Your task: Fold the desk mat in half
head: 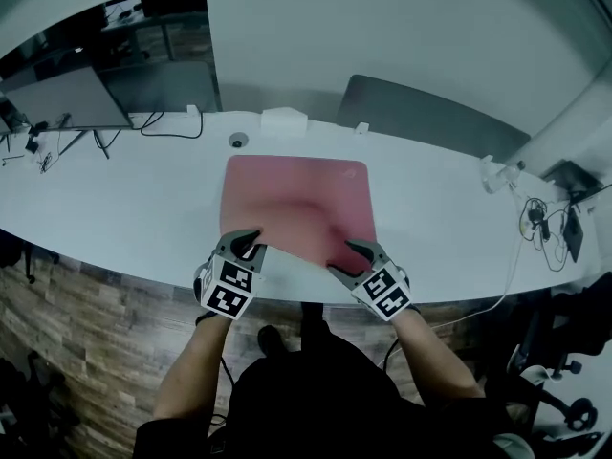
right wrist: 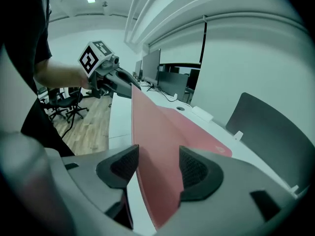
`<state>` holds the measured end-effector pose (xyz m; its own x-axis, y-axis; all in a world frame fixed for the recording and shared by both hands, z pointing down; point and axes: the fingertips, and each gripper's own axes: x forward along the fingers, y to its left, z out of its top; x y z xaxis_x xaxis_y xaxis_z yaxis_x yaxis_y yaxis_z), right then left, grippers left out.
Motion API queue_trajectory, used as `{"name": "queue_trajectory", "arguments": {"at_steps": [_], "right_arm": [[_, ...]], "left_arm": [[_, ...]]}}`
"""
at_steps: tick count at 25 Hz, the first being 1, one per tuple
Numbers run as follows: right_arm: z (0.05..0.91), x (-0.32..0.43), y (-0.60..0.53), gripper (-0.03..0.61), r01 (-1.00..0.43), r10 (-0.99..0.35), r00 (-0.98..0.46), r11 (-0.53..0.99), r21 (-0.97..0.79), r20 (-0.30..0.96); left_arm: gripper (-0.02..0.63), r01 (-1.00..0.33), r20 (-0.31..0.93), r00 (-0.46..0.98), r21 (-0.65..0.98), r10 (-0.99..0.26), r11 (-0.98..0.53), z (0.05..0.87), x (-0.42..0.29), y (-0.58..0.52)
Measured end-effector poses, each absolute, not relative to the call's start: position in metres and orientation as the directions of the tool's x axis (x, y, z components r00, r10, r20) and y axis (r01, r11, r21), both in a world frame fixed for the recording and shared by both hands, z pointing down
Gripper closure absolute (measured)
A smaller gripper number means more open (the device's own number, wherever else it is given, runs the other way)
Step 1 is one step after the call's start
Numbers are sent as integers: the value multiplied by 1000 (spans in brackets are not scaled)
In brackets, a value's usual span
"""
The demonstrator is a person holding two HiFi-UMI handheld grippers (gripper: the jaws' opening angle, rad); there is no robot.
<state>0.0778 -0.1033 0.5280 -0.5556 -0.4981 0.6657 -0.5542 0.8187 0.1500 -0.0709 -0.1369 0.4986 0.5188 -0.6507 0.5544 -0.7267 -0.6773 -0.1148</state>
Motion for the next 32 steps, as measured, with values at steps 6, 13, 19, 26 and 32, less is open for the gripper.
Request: {"name": "queue_trajectory", "arguments": {"at_steps": [6, 13, 19, 26, 32], "right_arm": [[534, 50, -72, 301, -556, -495, -579, 821, 131, 647], [546, 109, -75, 399, -657, -660, -325, 673, 341, 677], [545, 134, -66, 548, -672, -670, -301, 654, 347, 678], [505, 115, -49, 555, -660, -702, -356, 656, 366, 617], [492, 108, -55, 555, -672, -718, -351, 640, 372, 601]], "left_arm": [[561, -714, 554, 530, -116, -642, -690, 496, -76, -125], [561, -699, 565, 538, -116, -626, -706, 496, -75, -108], [561, -667, 561, 583, -82, -588, -740, 497, -73, -84], [568, -631, 595, 579, -106, -557, -768, 497, -99, -56], [569, -621, 604, 579, -109, -548, -776, 495, -107, -59]]}}
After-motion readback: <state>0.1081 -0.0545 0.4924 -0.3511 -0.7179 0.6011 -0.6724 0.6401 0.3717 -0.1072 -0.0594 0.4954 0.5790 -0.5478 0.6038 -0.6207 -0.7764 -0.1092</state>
